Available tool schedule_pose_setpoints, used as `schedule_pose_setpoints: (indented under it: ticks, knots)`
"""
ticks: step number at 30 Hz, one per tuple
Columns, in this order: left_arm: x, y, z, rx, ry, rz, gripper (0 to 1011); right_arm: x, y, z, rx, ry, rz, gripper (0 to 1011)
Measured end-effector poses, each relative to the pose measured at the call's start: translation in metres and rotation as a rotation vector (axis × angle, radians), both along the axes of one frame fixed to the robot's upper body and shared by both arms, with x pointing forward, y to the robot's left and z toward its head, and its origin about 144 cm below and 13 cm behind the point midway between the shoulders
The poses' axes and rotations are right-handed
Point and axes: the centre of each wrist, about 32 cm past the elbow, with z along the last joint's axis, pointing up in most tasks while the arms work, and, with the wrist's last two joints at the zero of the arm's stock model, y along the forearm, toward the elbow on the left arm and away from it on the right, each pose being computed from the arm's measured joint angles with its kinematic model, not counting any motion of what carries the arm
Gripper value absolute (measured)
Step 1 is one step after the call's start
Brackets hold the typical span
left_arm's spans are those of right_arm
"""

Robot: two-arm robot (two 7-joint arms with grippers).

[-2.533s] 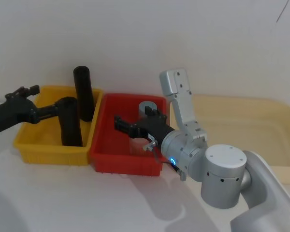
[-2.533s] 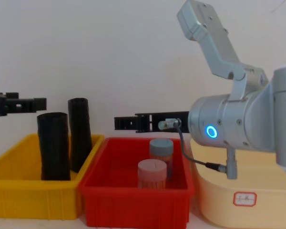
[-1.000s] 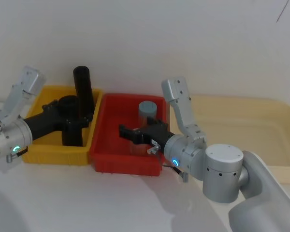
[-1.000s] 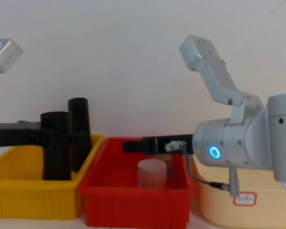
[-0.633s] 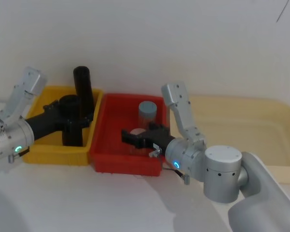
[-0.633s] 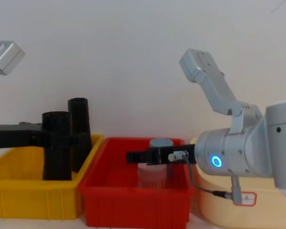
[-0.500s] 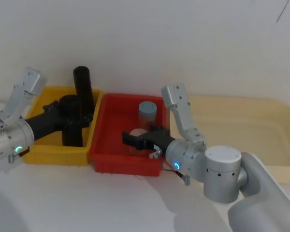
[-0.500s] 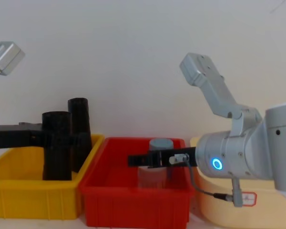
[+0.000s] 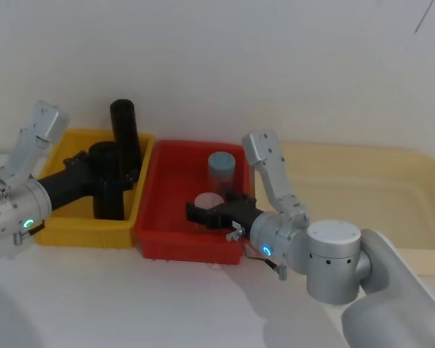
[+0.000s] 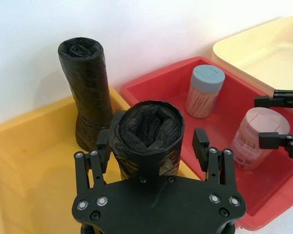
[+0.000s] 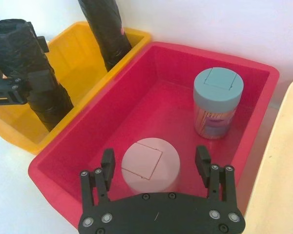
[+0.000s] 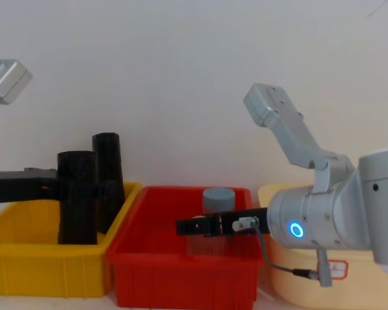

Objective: Pick up the garbage bag with the one hand and transfer it to the other hand.

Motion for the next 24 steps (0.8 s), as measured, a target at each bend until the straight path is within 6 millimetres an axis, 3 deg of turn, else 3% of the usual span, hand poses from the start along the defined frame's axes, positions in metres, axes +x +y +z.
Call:
schedule_pose_setpoints:
  ticks: [5, 14, 16, 22, 24]
  knots:
    - [0.0003, -0.0001, -0.0005, -0.002, 0.001, 0.002, 992, 0.001, -0.0007, -0.0014, -0.003, 0.002, 0.001, 962]
    - [0.0005, -0.0001, -0.001, -0.004, 0.002, 0.005, 790, 0.0018, -0.0013, -0.0031, -0.007, 0.007, 0.001, 761]
    - [0.0005, -0.0001, -0.0011, -0.004, 0.002, 0.005, 716, 0.0019, -0.0014, -0.0031, -0.007, 0.007, 0.001, 679]
    - [0.0005, 0.0, -0.0012, -0.005, 0.002, 0.006, 513, 0.0022, -0.0016, -0.0035, -0.008, 0.007, 0.001, 679]
    - [0.0005, 0.0, -0.0013, -0.005, 0.002, 0.007, 488, 0.0022, -0.0016, -0.0036, -0.008, 0.007, 0.001, 679]
